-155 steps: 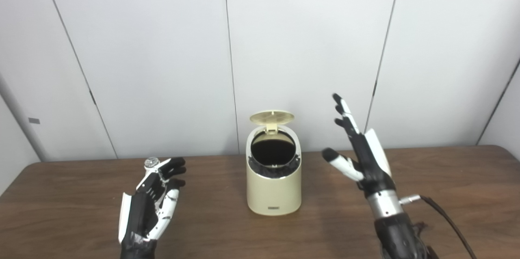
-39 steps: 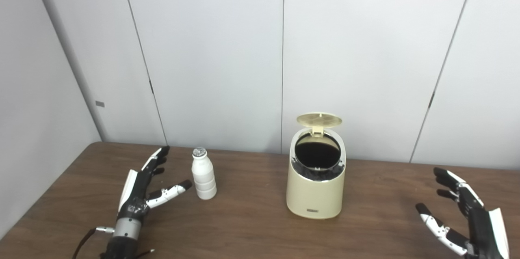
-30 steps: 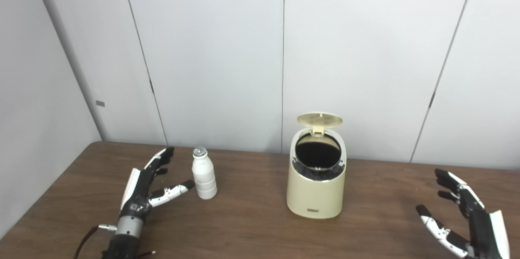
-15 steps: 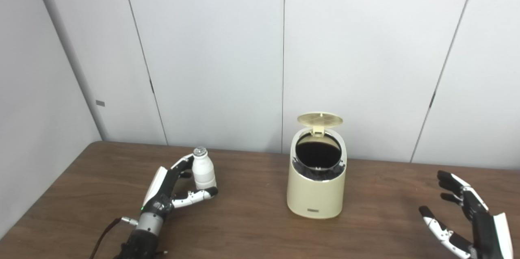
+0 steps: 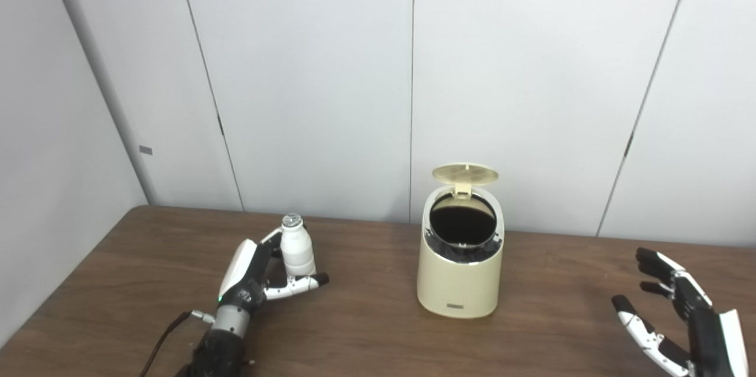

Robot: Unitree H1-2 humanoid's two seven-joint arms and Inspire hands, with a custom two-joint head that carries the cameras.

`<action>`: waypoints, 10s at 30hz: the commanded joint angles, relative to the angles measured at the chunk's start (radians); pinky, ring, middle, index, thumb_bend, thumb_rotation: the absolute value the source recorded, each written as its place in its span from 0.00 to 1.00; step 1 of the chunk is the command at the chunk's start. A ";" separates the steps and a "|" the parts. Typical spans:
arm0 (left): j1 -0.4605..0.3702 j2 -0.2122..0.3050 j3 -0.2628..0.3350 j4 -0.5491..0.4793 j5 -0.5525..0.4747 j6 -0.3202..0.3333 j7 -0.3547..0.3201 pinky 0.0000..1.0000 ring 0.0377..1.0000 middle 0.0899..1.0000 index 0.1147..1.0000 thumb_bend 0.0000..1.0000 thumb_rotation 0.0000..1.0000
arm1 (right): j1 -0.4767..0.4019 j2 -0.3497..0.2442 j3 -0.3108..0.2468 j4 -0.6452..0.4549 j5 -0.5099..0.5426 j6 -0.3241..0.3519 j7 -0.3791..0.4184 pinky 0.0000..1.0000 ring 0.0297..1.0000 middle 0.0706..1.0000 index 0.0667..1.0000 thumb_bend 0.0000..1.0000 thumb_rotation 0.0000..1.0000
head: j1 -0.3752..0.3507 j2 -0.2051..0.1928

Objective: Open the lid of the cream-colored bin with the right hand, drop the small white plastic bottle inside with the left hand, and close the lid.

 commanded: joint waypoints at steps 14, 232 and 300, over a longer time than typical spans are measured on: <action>-0.070 -0.057 0.037 0.105 0.043 -0.043 0.343 0.34 0.41 0.42 0.44 0.50 0.00 | -0.004 0.012 0.005 -0.098 -0.003 0.060 0.016 0.69 0.78 0.78 0.76 0.17 0.13 | -0.001 0.007; 0.107 -0.043 -0.168 -0.477 -0.221 -0.146 0.046 0.63 0.71 0.70 0.68 0.35 0.81 | -0.749 -0.123 0.366 -0.137 -0.327 0.412 0.596 0.88 0.94 0.85 0.83 0.83 0.92 | -0.225 -0.017; 0.115 -0.026 -0.148 -0.504 -0.240 -0.146 0.034 0.63 0.70 0.68 0.66 0.39 0.83 | -0.584 -0.118 0.366 -0.200 -0.299 0.578 0.687 0.95 0.90 0.85 0.84 0.85 0.97 | -0.259 0.010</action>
